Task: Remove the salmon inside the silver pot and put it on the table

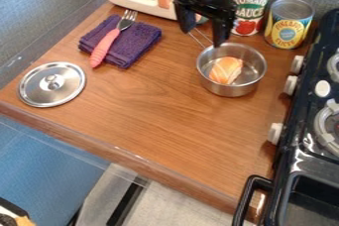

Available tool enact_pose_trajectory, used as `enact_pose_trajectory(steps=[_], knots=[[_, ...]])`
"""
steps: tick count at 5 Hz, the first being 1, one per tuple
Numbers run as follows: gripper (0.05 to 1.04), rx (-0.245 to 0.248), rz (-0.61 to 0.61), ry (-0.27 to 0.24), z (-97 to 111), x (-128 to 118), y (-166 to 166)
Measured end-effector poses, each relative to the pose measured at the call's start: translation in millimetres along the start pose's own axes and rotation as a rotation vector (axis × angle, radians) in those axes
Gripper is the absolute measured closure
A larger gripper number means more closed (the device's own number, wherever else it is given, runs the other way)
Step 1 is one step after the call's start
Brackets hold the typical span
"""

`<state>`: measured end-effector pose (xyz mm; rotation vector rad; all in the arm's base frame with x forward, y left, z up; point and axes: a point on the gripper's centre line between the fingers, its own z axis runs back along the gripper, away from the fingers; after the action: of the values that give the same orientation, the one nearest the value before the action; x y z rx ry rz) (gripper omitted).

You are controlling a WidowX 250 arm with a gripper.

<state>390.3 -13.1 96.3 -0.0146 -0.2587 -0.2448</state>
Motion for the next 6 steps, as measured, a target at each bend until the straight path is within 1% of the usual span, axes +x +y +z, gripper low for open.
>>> enact_pose_trajectory(steps=[1,2,3,4,5,6], knots=[[0.083,0.013,-0.005,0.002,-14,6,-24],[0.083,0.015,0.003,0.039,-32,3,-37],[0.083,0.018,0.030,0.075,-51,-1,-37],[0.136,0.028,0.049,0.117,-62,-3,-35],[0.421,0.021,0.049,0.116,-61,-1,-35],[0.498,-0.008,0.050,0.110,-50,3,-35]])
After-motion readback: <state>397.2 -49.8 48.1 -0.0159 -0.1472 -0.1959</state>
